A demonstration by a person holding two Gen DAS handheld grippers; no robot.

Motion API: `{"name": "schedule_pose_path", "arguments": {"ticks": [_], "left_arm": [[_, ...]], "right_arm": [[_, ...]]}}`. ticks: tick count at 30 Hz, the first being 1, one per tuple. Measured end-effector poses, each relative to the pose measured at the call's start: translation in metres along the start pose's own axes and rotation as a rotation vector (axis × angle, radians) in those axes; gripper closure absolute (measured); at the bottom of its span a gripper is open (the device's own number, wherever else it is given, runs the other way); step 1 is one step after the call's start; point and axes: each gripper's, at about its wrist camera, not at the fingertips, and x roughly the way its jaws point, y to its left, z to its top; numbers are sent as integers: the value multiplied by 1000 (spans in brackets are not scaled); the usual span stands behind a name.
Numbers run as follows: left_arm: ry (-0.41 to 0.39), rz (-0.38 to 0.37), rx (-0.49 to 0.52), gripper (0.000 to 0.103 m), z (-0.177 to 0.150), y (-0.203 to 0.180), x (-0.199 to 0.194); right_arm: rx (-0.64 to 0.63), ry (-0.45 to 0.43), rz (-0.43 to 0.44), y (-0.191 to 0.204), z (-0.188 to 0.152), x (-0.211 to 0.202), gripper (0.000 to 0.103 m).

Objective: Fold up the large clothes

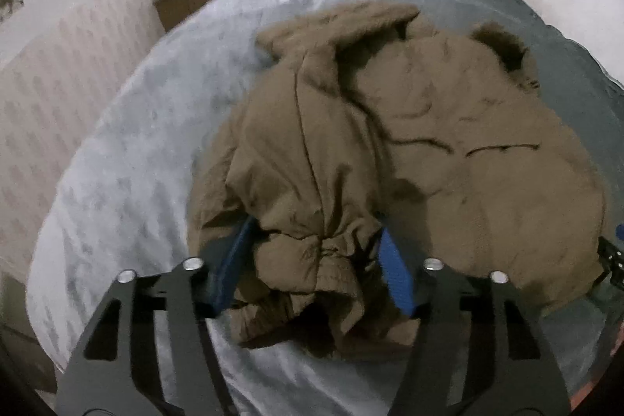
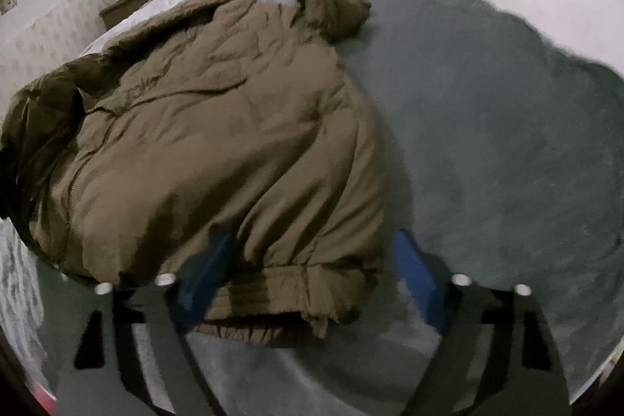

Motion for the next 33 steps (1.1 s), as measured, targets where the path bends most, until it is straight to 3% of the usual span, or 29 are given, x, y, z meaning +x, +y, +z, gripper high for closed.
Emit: {"name": "schedule_pose_path", "arguments": {"ticks": [3,6,9,12,15,18,23,25,28,31,33], "left_arm": [[42,30,-15,69,-4,15,22],[93,35,-78,75,-10,37,44],[136,-12,-163,76,-20,55,57],[139,-29,-174,76,-31,48,52],[139,-37,-142,76,-44,17,42],[154,-93,-124,76,-55,-14,37],[164,-188,-139,75,-71,-43,21],[158,-218,-171,74,-76,-41,16],[152,-205,-206,74,-82,-26,15],[144,-193,-256,75,-77,-2,14],[119,-164,-274,76,-75,13,6]], "right_arm": [[16,33,51,-3,-2,17,40],[-9,23,80,1,-2,22,71],[-72,-14,61,3,2,17,84],[-94,-36,13,-9,5,8,86],[-101,-53,-62,-32,5,-1,87],[-103,-66,-163,-60,0,-9,87],[-101,-61,-260,-92,-4,-25,88],[-83,-55,-256,-99,-8,-32,88],[-74,-31,-171,-92,-11,-35,85],[-68,-36,-75,-78,-8,-39,71],[-51,-51,-43,-72,-5,-41,52]]}}
